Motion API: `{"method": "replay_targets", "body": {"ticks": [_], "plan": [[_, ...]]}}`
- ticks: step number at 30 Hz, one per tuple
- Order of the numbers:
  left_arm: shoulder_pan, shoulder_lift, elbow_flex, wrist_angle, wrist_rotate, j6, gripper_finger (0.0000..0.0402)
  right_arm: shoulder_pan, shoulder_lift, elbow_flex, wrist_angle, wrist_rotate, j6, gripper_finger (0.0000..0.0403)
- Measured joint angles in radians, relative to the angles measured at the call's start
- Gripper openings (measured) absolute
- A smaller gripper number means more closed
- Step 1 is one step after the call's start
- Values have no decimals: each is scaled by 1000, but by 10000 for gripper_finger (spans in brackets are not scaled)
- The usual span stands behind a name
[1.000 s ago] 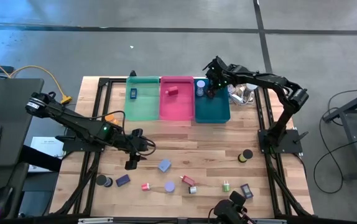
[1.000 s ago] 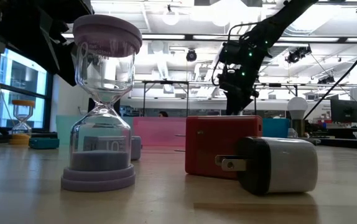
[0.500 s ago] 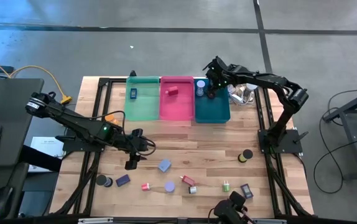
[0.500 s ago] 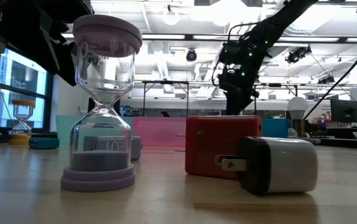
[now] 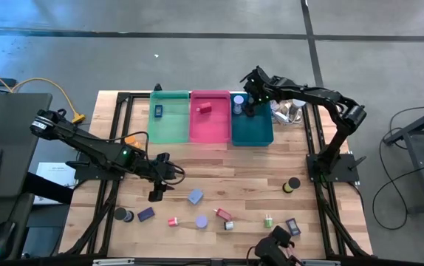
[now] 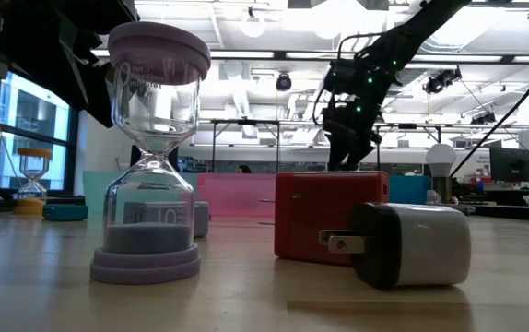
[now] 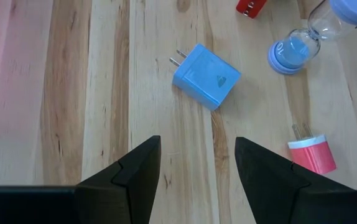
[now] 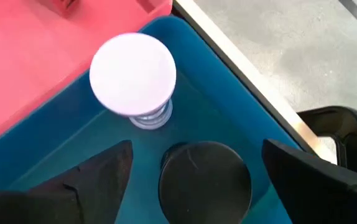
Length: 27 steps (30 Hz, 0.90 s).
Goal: Pick & Place Office items
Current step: Put the violet digital clock into the light blue bin
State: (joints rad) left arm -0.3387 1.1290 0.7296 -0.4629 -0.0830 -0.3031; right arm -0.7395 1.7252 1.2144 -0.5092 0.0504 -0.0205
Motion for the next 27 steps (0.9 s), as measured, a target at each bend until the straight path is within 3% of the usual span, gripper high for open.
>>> {"method": "replay_targets", "body": {"ticks": [8,17,27], "plan": [[0,0,0,0,0,0,200,0,-28,22,17,31,-3,348],[3,0,0,0,0,13,200,29,-207,23,-11,52,27,348],[53,0,0,55,0,18,200,243,-447,23,-119,-49,100,348]]}}
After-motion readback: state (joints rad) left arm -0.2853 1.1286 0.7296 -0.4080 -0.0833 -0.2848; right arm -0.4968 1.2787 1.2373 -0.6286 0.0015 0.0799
